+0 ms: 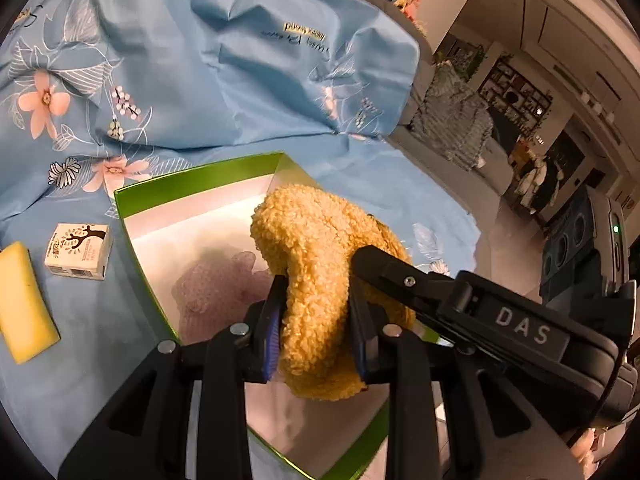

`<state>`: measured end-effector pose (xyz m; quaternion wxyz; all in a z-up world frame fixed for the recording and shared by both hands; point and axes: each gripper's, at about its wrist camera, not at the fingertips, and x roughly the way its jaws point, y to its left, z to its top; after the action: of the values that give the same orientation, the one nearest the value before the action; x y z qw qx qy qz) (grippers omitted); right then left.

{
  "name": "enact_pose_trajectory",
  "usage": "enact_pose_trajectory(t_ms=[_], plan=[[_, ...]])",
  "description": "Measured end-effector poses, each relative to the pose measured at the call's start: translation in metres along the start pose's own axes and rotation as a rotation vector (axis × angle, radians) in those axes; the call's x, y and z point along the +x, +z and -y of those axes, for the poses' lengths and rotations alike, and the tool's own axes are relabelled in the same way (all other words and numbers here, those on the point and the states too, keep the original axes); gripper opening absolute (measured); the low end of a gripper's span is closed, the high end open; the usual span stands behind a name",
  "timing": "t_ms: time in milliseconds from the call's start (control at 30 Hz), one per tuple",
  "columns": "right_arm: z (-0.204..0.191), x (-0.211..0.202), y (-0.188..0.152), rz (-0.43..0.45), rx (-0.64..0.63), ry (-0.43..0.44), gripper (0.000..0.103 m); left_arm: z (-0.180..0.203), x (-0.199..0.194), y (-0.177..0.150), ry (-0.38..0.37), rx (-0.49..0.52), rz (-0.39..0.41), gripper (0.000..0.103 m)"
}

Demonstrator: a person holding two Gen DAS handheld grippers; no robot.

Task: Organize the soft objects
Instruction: 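Carry the yellow fuzzy pouch into the green box and release it, then move the left gripper back to the pile and reach for the cream towel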

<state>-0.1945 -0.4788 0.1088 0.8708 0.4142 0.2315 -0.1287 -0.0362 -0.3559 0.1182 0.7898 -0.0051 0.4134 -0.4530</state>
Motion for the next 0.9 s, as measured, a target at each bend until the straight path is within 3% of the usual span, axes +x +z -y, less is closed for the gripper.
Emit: enact_pose_trajectory(t_ms=[233,300,333,433,500,633,833,900], plan=[[0.02,0.026,0.003,-0.041,0.06,-0.11,0.036,-0.011,0.01,-0.009,0.045,-0.022,-0.039,0.031],[0.021,0.03,0.003,-0.048,0.066,-0.137,0.038,-0.014,0.008,-0.01,0.034,-0.04,-0.04,0.039],[0.021,0.029,0.002,-0.045,0.068,-0.141,0.039,-0.016,0.004,-0.011,0.039,-0.047,-0.037,0.049],[0.017,0.023,0.002,-0.011,0.056,-0.153,0.053,-0.02,-0.011,-0.017,0.098,-0.023,-0.002,0.053],[0.011,0.016,0.001,0.026,0.032,-0.181,0.08,-0.027,-0.017,-0.021,0.118,-0.029,0.007,0.054],[-0.005,0.006,-0.002,0.101,-0.04,-0.214,0.082,-0.044,-0.04,-0.03,0.126,-0.075,0.022,0.066],[-0.03,0.005,-0.013,0.105,-0.095,-0.181,0.088,-0.06,-0.081,-0.051,0.212,-0.069,0.077,0.078],[-0.041,0.007,-0.019,0.105,-0.132,-0.199,0.095,-0.074,-0.097,-0.061,0.238,-0.099,0.091,0.081]])
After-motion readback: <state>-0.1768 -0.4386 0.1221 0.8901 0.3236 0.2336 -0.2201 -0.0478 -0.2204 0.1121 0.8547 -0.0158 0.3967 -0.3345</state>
